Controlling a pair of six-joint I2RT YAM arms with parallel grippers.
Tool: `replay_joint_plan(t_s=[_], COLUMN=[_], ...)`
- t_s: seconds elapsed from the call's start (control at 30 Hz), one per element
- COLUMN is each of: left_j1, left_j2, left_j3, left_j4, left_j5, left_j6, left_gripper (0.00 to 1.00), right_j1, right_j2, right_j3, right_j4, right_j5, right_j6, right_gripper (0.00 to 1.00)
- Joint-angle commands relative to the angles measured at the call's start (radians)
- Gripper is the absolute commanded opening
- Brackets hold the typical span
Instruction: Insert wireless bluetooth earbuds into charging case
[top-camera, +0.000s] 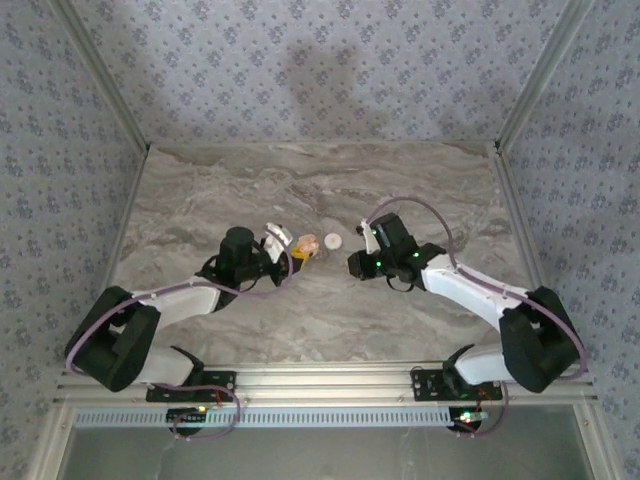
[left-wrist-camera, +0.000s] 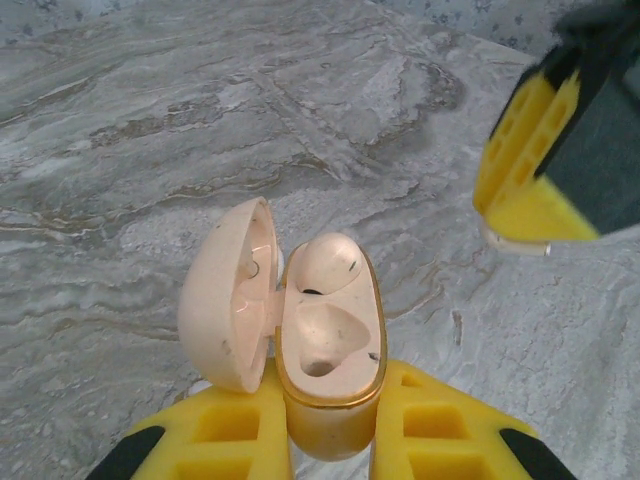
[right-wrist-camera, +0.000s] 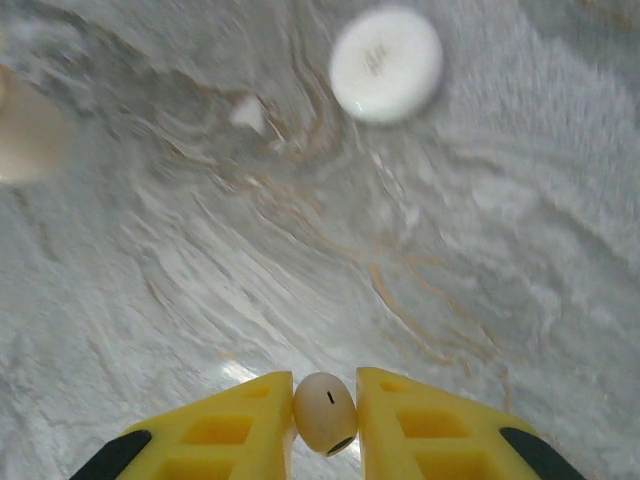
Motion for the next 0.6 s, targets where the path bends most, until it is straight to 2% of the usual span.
replay_joint_plan(t_s=[0.0, 0.43, 0.57], left_j1=[-0.005, -0.003, -0.004], left_j2=[-0.048, -0.087, -0.089], left_j3=[-0.005, -0.031, -0.032], left_j4=[-0.013, -0.03, -0.033], left_j5=[-0.044, -0.097, -0.102], left_j6=[0.0, 0.002, 0.003], left_gripper=[0.11, 0.11, 0.11], right_j1=[-0.011, -0.01, -0.005], right_j2=[0.058, 0.244, 0.263], right_j3=[-0.012, 0.044, 0.061], right_j4=[-0.058, -0.142, -0.177], right_j5=[-0.003, 0.017, 0.021], right_j6=[0.061, 0.102, 0.102], right_gripper=[0.25, 0.25, 0.29])
